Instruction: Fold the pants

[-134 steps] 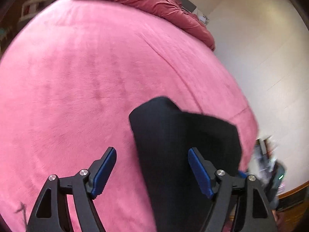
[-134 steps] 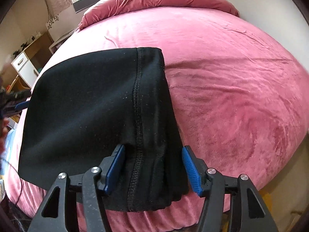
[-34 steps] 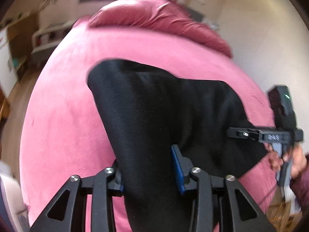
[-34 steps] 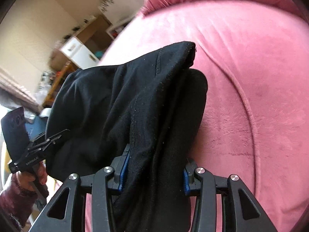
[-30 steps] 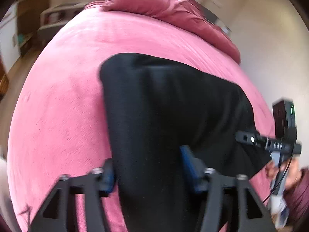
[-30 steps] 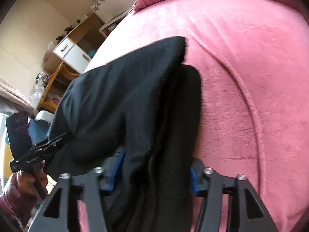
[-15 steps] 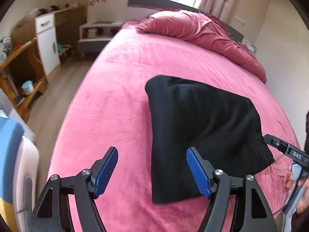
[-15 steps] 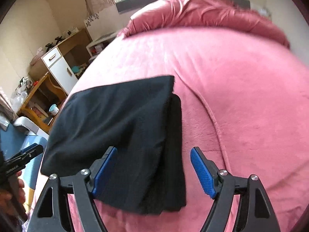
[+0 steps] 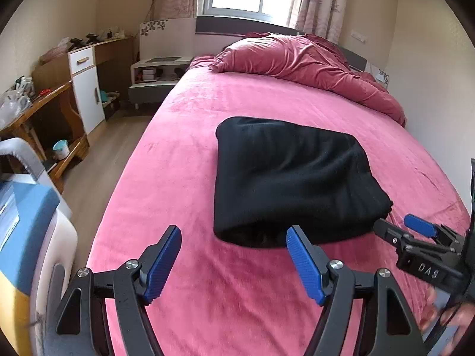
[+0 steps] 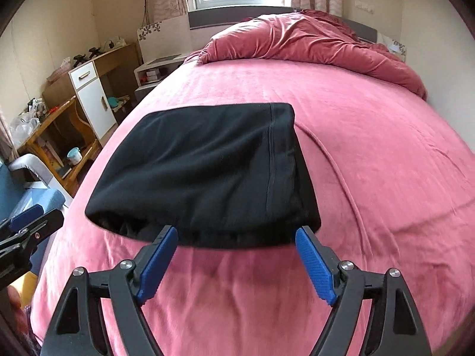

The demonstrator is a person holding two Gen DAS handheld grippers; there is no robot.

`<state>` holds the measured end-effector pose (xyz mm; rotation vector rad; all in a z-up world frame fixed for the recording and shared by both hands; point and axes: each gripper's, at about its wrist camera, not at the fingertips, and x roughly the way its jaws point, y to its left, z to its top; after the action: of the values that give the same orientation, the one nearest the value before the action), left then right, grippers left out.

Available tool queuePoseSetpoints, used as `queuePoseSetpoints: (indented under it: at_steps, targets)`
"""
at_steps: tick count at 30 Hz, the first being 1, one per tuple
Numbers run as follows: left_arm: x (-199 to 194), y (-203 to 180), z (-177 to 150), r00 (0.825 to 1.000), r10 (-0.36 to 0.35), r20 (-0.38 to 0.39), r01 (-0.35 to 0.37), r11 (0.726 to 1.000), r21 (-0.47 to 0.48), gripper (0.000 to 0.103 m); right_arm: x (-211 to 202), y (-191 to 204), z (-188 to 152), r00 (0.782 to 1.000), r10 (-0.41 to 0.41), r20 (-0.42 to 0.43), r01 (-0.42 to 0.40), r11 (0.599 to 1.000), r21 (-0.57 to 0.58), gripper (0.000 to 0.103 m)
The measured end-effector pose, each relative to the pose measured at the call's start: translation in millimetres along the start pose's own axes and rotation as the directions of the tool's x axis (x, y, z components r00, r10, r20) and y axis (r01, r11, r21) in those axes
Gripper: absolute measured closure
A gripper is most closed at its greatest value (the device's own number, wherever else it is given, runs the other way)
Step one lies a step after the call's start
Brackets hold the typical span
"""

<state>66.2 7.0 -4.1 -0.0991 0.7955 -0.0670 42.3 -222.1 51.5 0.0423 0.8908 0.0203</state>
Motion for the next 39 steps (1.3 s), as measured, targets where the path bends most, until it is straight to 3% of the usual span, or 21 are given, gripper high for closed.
queuePoseSetpoints:
  at_steps: [12,24,39]
  targets:
    - [-24.4,-6.0,-29.3,0.998,0.050,0.027,-0.050,0.999,0.019,0.028,-29.2,19.4,-35.5,0.995,-0.089,0.038,0.089,0.996,-0.014,0.016]
    - [-33.3,-8.0,-38.6,0.993,0.109,0.044,-0.110,0.994,0.008,0.028,-44.1,24.6,-47.2,0.994,-0.098,0.049,0.100,0.995,-0.023,0.015]
    - [-40.3,-10.7,-39.2,0.993,0.099,0.060,-0.101,0.995,0.017,0.028,-55.8,25.5,-48.3,0.991,-0.113,0.077,0.115,0.993,-0.025,0.013]
